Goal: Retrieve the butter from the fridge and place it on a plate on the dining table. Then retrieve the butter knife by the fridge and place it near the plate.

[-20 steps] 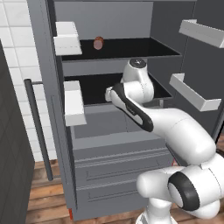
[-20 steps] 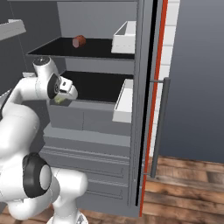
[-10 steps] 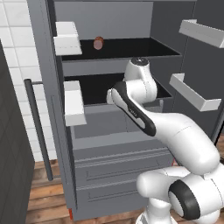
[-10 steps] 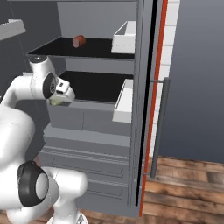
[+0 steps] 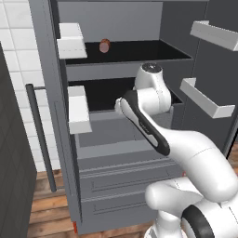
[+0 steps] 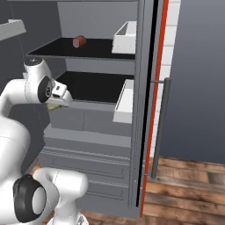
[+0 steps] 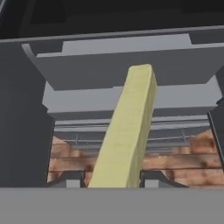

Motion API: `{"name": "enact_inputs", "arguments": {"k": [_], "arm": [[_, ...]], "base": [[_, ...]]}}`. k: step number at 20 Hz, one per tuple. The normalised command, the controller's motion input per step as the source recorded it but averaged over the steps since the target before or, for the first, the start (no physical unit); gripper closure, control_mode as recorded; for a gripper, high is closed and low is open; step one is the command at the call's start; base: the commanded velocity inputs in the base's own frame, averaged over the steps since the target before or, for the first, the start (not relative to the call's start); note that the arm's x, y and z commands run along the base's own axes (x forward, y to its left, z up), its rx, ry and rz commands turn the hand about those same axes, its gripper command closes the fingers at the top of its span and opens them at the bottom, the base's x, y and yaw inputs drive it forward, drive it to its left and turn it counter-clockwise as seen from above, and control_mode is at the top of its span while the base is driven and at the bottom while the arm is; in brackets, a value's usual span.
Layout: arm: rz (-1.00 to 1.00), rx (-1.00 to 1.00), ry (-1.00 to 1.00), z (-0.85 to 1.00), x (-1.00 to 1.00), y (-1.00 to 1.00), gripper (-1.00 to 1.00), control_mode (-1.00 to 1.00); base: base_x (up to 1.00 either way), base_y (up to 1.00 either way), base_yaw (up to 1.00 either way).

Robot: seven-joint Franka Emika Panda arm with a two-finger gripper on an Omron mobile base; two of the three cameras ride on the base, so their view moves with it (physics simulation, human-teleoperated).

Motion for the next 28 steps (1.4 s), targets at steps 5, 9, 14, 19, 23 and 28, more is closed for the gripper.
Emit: {"name": "enact_inputs", "arguments": {"k": [5,9,14,19,23,28], "arm": [[0.0,0.0,0.0,0.0,0.0,0.0,1.0,1.0],[0.0,0.0,0.0,0.0,0.0,0.0,1.0,1.0],[0.0,0.0,0.0,0.0,0.0,0.0,1.0,1.0],[0.0,0.0,0.0,0.0,0.0,0.0,1.0,1.0],[0.0,0.0,0.0,0.0,0.0,0.0,1.0,1.0],[0.0,0.0,0.0,0.0,0.0,0.0,1.0,1.0]], "base": [[-0.89,-0.01,0.0],[-1.0,-0.12,0.0],[-0.98,-0.04,0.05],[-0.7,-0.09,0.43],[-0.51,0.0,0.73],[-0.16,0.0,0.93]]}}
